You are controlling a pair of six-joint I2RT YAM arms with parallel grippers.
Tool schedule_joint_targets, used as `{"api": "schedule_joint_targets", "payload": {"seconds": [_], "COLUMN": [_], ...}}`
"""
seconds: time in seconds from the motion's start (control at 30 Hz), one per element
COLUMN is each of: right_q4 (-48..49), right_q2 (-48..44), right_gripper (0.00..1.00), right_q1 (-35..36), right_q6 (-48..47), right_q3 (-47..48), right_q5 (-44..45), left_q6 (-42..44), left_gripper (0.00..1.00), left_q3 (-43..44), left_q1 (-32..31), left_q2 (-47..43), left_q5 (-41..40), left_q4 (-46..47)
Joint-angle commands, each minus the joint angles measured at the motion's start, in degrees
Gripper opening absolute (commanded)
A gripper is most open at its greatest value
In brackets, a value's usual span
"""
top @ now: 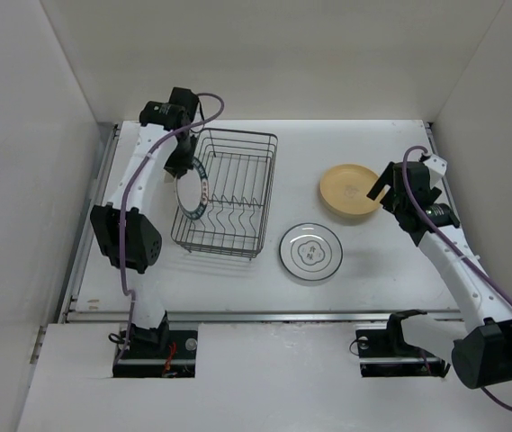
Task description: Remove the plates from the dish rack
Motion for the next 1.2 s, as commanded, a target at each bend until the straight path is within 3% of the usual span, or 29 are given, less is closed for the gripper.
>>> {"api": "schedule_joint_targets", "payload": {"seconds": [0.0, 0.1, 0.23, 0.33, 0.37, 0.4, 0.5, 0.53, 0.73, 0.93, 1.07, 1.1, 1.17], "right_q4": [1.5, 1.5, 1.5, 1.5, 1.5, 1.5, 1.5, 1.5, 0.9, 0.9, 0.4, 0.4, 0.4], "right_q2": [-0.2, -0.2, -0.2, -0.2, -0.2, -0.2, -0.2, -0.2, -0.2, -1.9, -1.9, -1.9, -1.3], "right_gripper": [0.95, 0.95, 0.95, 0.95, 0.95, 0.95, 0.95, 0.95, 0.95, 0.95, 0.95, 0.95, 0.95], "right_q1": [0.5, 0.5, 0.5, 0.5, 0.5, 0.5, 0.5, 0.5, 0.5, 0.5, 0.5, 0.5, 0.5], "right_q6": [0.4, 0.4, 0.4, 0.4, 0.4, 0.4, 0.4, 0.4, 0.4, 0.4, 0.4, 0.4, 0.4], "right_q3": [1.2, 1.2, 1.2, 1.2, 1.2, 1.2, 1.2, 1.2, 0.7, -0.4, -0.9, -0.9, -0.9], "right_q5": [0.5, 0.5, 0.5, 0.5, 0.5, 0.5, 0.5, 0.5, 0.5, 1.7, 2.3, 2.3, 2.3], "left_q6": [-1.4, 0.1, 0.9, 0.9, 0.9, 0.9, 4.0, 5.4, 6.0, 6.0, 6.0, 6.6, 7.1], "left_gripper": [0.0, 0.0, 0.0, 0.0, 0.0, 0.0, 0.0, 0.0, 0.0, 0.0, 0.2, 0.35, 0.54], "left_q3": [8.1, 10.1, 10.1, 10.1, 10.1, 10.1, 11.5, 12.0, 13.2, 16.1, 15.6, 15.0, 14.9], "left_q1": [-0.3, -3.8, -6.7, -7.2, -7.2, -7.8, -12.3, -13.8, -23.3, -25.7, -26.7, -27.3, -28.4], "left_q2": [-5.4, -8.9, -11.7, -12.8, -11.6, -10.5, -3.3, 0.0, 9.1, 16.2, 20.6, 21.1, 22.1], "left_q5": [-3.6, -9.2, -8.0, 5.0, 15.9, 21.5, 38.1, 40.3, 41.6, 41.6, 40.9, 39.5, 35.8], "left_q4": [0.8, 4.6, 9.4, 10.7, 10.2, 9.6, 4.2, 2.4, 2.7, 2.7, 1.4, 1.4, 0.2]}}
